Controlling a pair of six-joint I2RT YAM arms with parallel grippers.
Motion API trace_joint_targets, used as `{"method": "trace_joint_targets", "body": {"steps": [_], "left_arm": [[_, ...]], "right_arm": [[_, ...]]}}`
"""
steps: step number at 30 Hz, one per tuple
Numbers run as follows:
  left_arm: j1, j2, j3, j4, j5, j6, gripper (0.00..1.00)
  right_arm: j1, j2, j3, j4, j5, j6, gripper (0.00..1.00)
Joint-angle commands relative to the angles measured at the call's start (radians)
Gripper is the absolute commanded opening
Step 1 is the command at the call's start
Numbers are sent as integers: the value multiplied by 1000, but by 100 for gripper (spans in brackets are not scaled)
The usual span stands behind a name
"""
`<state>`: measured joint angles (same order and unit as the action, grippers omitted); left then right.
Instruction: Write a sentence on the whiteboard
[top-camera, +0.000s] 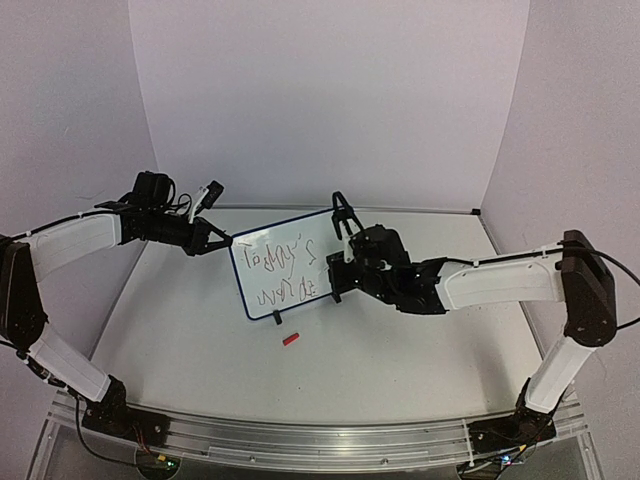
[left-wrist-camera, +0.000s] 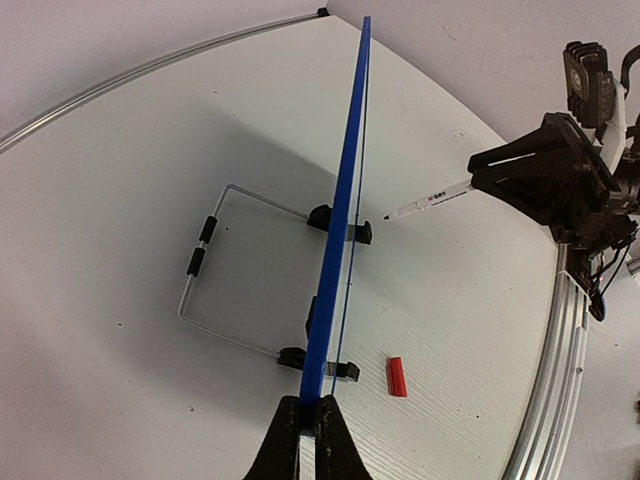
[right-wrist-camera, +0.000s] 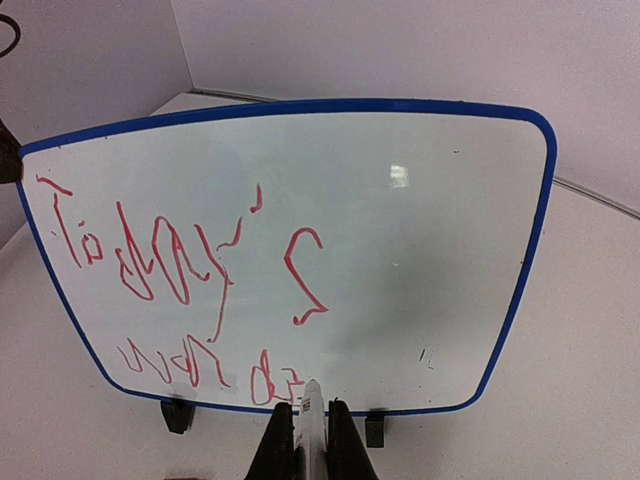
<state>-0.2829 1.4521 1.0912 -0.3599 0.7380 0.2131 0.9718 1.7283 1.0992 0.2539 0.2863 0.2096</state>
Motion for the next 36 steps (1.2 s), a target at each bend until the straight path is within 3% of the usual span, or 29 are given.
{"method": "trace_joint_targets", "body": {"steps": [1, 21, 36], "left_arm": [[-6, -21, 26, -12, 2, 10, 0], [-6, -24, 27, -13, 1, 13, 0], [-6, -25, 27, -14, 1, 13, 0]], "right_arm": [[1, 20, 34, 38, 10, -1, 0], [1, 163, 78, 35, 67, -7, 0], [1, 142, 63, 54, 82, 10, 0]]}}
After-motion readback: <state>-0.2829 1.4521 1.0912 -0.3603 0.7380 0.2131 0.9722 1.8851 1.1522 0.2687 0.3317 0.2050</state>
